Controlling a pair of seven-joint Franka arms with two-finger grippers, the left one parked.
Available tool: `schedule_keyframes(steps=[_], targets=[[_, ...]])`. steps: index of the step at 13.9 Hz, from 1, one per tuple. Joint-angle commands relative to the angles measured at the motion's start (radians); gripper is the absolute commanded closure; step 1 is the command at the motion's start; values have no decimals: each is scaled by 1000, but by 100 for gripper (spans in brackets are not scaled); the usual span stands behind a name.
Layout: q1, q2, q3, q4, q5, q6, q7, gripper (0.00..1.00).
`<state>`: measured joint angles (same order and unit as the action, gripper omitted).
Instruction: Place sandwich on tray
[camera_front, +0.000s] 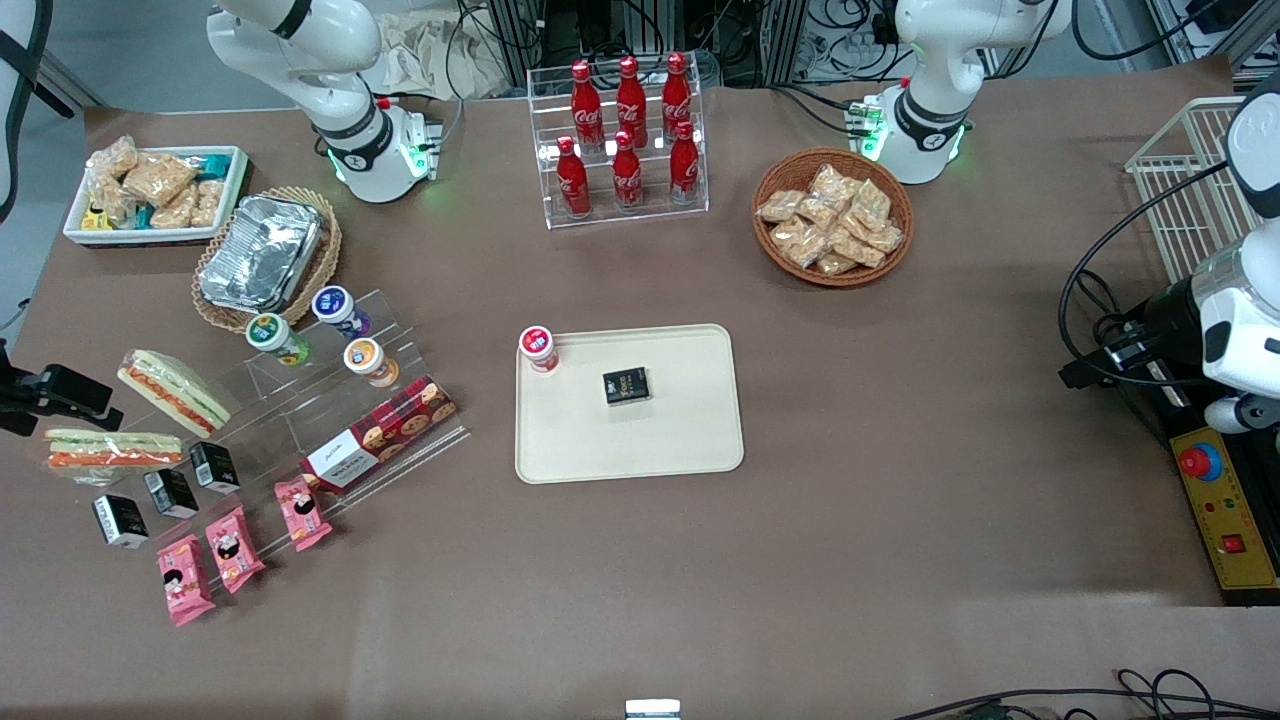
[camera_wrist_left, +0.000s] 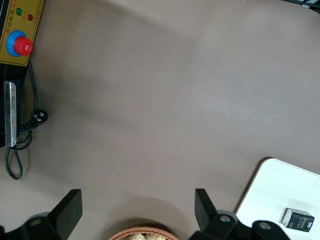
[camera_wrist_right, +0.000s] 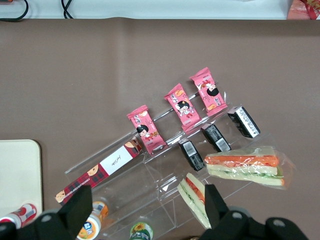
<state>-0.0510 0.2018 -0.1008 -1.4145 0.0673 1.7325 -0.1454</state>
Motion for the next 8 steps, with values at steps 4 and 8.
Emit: schedule_keyframes(steps=[4,8], targets=[[-44,-1,-4,-7,6,-4,1,0],[-44,7,-4,-7,2,-1,15,0]])
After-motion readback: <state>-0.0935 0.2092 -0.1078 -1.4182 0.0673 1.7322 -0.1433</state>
